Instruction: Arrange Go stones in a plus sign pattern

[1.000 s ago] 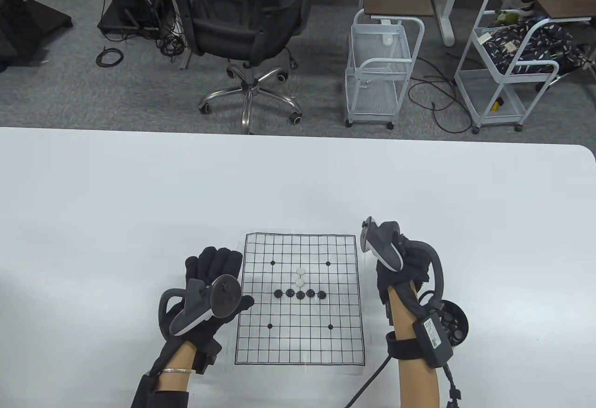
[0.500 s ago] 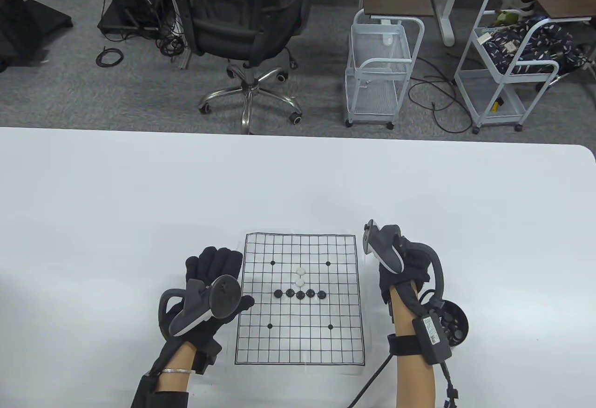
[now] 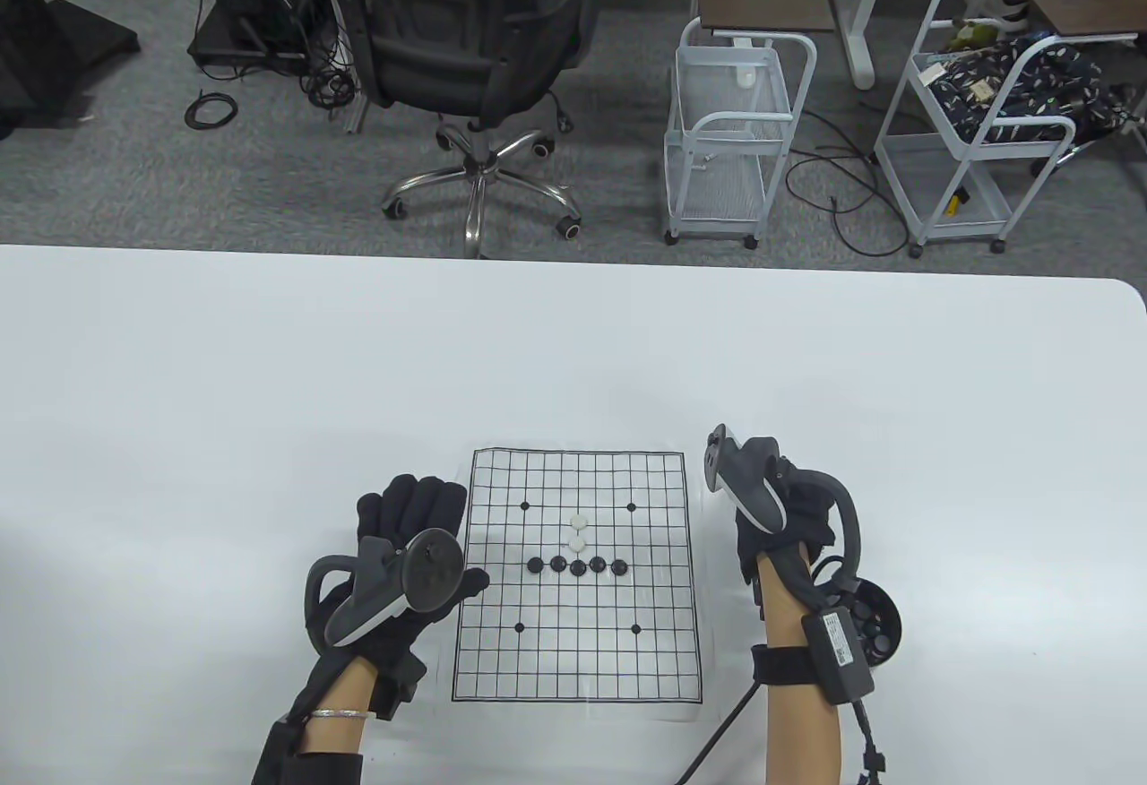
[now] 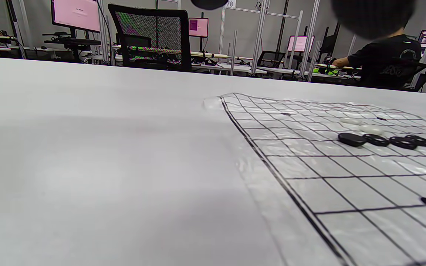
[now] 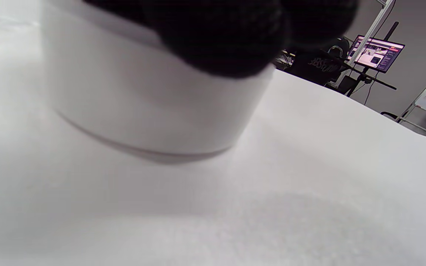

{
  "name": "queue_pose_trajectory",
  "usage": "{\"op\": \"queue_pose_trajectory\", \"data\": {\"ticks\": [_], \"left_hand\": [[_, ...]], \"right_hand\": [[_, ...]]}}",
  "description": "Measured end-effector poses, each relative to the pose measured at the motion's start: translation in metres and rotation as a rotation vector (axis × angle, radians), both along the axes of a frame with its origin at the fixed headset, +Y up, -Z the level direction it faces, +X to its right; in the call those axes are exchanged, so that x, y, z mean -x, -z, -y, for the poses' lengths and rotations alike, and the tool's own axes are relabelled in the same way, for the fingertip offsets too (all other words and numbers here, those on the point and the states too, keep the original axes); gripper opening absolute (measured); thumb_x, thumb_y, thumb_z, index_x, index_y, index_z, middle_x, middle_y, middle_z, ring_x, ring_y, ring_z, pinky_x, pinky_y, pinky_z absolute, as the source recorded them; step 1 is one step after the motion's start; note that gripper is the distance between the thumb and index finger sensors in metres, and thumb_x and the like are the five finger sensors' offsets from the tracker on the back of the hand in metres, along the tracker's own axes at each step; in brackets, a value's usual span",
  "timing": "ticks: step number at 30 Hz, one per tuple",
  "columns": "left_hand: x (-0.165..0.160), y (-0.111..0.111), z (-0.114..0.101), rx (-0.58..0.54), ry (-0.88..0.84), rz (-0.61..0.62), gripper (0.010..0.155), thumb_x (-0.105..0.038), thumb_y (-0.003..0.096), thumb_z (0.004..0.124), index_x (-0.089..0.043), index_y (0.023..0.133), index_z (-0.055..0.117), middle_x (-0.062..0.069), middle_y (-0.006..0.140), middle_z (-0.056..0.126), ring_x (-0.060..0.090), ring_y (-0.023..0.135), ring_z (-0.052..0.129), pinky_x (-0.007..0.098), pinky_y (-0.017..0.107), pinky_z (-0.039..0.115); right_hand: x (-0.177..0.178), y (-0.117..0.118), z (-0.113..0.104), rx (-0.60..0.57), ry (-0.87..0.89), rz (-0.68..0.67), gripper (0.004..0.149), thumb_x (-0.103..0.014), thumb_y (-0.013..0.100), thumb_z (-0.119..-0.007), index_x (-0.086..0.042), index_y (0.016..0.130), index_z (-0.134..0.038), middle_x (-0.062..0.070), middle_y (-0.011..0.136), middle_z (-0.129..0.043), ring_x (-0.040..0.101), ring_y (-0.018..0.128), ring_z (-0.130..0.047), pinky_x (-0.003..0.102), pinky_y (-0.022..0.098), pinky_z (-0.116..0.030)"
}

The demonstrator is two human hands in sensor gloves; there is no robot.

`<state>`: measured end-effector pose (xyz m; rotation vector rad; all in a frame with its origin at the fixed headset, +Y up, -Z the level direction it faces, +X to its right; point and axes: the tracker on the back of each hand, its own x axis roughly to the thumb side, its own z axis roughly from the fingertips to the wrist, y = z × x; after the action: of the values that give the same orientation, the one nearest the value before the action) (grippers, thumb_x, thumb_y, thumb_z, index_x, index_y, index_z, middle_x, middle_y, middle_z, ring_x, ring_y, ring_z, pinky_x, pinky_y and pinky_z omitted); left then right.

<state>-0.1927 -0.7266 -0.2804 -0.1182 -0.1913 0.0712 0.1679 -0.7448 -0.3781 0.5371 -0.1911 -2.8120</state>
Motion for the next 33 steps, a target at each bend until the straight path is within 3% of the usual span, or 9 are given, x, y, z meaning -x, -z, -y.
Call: {"op": "queue_pose_trajectory", "data": {"ticks": [7, 15, 22, 30, 33], "left_hand": [[-0.001, 0.0, 0.0, -0.008, -0.003, 0.008, 0.09, -0.066, 0.0433, 0.061, -0.025, 0.114, 0.024, 0.01, 0.126, 0.03, 0.043, 0.116, 0.031, 0.063, 0.083, 0.026], [-0.002, -0.001, 0.0, -0.012, 0.004, 0.016, 0.09, -0.066, 0.0433, 0.061, -0.025, 0.114, 0.024, 0.01, 0.126, 0.031, 0.043, 0.116, 0.031, 0.063, 0.082, 0.026], [-0.004, -0.001, 0.0, -0.016, 0.007, 0.028, 0.09, -0.066, 0.0433, 0.061, -0.025, 0.114, 0.024, 0.01, 0.126, 0.031, 0.043, 0.116, 0.031, 0.063, 0.082, 0.026], [-0.005, -0.001, 0.001, -0.007, 0.007, 0.031, 0.09, -0.066, 0.0434, 0.061, -0.025, 0.114, 0.024, 0.01, 0.126, 0.031, 0.043, 0.116, 0.031, 0.063, 0.082, 0.026], [-0.006, -0.001, 0.001, -0.007, 0.009, 0.031, 0.09, -0.066, 0.0433, 0.061, -0.025, 0.114, 0.024, 0.01, 0.126, 0.031, 0.043, 0.116, 0.031, 0.063, 0.082, 0.026]], "right_hand": [[0.019, -0.017, -0.035, -0.199, 0.086, -0.129, 0.049, -0.034, 0.039, -0.09, -0.019, 0.085, -0.083, 0.003, 0.063, -0.097, 0.001, 0.021, -0.094, 0.034, 0.035, -0.082], [0.066, -0.041, -0.058, -0.284, 0.249, -0.346, 0.049, -0.036, 0.038, -0.09, -0.019, 0.083, -0.084, 0.002, 0.06, -0.096, 0.0, 0.021, -0.094, 0.033, 0.034, -0.083], [0.11, -0.065, -0.051, -0.216, 0.337, -0.552, 0.048, -0.036, 0.039, -0.089, -0.019, 0.084, -0.084, 0.001, 0.06, -0.097, -0.001, 0.022, -0.095, 0.032, 0.035, -0.084], [0.147, -0.074, -0.022, -0.014, 0.378, -0.674, 0.046, -0.028, 0.043, -0.086, -0.016, 0.087, -0.082, 0.004, 0.068, -0.098, 0.001, 0.029, -0.099, 0.034, 0.037, -0.084], [0.153, -0.075, -0.016, 0.003, 0.353, -0.696, 0.046, -0.028, 0.043, -0.086, -0.016, 0.087, -0.083, 0.004, 0.068, -0.099, 0.001, 0.028, -0.1, 0.033, 0.036, -0.085]]}}
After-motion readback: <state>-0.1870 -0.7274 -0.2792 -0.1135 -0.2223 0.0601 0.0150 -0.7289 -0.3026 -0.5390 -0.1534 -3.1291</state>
